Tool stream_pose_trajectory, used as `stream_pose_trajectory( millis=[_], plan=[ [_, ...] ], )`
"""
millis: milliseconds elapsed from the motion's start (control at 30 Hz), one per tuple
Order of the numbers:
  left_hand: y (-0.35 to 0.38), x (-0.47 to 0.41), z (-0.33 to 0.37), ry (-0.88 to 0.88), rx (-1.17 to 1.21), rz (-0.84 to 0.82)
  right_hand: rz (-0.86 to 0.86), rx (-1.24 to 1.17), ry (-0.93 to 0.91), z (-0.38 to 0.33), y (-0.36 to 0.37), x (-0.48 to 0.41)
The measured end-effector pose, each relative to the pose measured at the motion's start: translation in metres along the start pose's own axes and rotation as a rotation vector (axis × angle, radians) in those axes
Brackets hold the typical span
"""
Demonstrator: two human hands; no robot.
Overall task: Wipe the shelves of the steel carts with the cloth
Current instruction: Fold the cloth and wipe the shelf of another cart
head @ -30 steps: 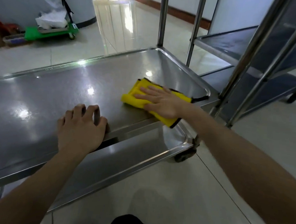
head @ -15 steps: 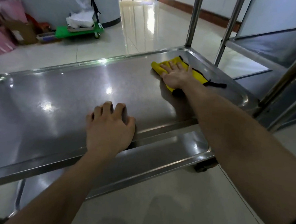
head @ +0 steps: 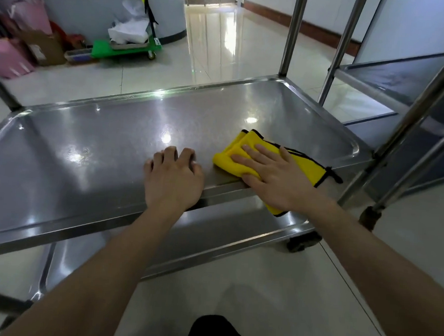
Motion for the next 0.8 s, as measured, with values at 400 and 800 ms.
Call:
stream_pose_trajectory(
  millis=[400, 800],
  plan=[
    [-0.039, 0.023, -0.008, -0.062, 0.499, 0.284, 0.357, -0.159, 0.063, -0.108, 0.035, 0.024],
    [-0.072, 0.126, -0.249, -0.084, -0.149, -0.001, 0.28, -0.054, 0.224, -0.126, 0.034, 0.01]
  ],
)
Point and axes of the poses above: each hand's wrist, its own x-axis away from the middle knuckle, its own y-axis out of the palm, z = x × y, the point moved 1 cm from there along -x, towards the middle knuckle, and after that the axes turned 15 degrees about y, right-handed, at the moved point
